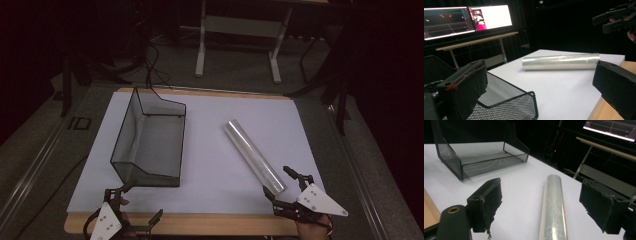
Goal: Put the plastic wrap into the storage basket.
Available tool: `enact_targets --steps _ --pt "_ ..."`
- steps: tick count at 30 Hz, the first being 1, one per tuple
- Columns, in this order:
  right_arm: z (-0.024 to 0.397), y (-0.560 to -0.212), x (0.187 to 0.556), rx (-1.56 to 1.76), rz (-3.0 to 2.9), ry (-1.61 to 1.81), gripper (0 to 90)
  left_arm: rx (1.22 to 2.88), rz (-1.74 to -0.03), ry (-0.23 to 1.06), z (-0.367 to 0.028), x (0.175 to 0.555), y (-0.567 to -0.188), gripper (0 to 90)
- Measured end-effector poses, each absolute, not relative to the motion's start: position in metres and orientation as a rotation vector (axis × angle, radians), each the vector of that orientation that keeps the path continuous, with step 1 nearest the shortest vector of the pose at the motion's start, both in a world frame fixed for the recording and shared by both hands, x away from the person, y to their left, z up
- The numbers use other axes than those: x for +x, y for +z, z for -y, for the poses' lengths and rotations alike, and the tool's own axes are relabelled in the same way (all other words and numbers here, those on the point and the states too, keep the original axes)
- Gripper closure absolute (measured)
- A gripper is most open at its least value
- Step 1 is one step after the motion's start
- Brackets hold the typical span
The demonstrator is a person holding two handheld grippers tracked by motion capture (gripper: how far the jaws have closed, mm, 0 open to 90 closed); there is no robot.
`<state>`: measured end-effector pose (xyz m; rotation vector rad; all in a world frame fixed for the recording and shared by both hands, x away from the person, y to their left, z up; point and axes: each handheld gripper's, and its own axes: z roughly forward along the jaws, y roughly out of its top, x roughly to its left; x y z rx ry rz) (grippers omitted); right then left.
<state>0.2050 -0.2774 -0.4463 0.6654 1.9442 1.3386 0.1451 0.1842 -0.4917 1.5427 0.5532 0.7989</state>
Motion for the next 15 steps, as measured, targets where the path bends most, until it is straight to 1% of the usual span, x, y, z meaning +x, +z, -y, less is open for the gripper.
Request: enact_targets --steps 5,10,12,13,14,15 --pt "0.281 -0.442 0.208 0.720 -1.968 1.386 18.1 1.551 -0.542 0.786 -0.183 0.147 -0.493 0.4" --pt "0.271 -0.441 0.209 0.694 -2.060 1.308 20.3 1.550 -0.538 0.780 -0.183 0.146 -0.493 0.4" --pt "0.268 -0.440 0.209 0.697 -2.076 1.295 19.9 1.548 -0.539 0.783 -0.184 0.146 -0.493 0.4" --pt "0.266 -0.439 0.207 0.688 -2.078 1.274 17.7 1.549 -0.539 0.786 -0.183 0.146 -0.493 0.4" --pt "0.263 -0.436 0.206 0.660 -2.125 1.295 12.0 1.551 -0.539 0.791 -0.183 0.146 -0.493 0.4" --pt "0.261 -0.434 0.205 0.648 -2.116 1.298 11.4 1.552 -0.538 0.788 -0.183 0.146 -0.493 0.4"
